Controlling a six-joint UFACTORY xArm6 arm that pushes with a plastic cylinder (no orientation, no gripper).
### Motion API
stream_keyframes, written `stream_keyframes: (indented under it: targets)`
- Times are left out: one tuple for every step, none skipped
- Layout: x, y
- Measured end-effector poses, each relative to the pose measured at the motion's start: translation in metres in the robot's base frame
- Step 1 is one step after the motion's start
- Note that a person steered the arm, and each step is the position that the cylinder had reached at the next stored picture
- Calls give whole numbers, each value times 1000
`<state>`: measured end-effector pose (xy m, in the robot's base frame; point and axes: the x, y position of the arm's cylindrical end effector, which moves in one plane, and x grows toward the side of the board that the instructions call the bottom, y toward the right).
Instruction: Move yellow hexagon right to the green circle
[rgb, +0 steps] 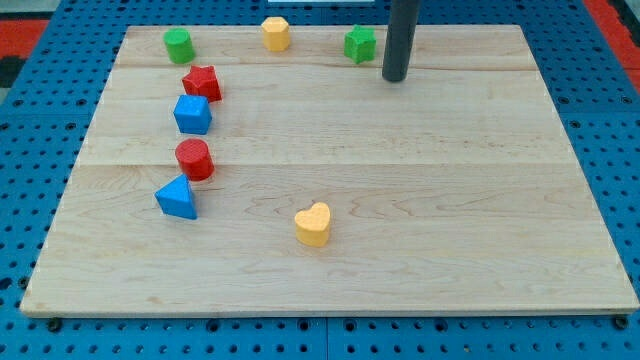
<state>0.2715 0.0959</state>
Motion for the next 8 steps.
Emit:
stream_keyframes:
  targets:
    - [-27, 13]
    - [-54, 7]
    - [-80, -9]
    - [-79, -23]
    - [-80, -53]
    - [-79, -89]
    - [-79, -98]
    - [-79, -107]
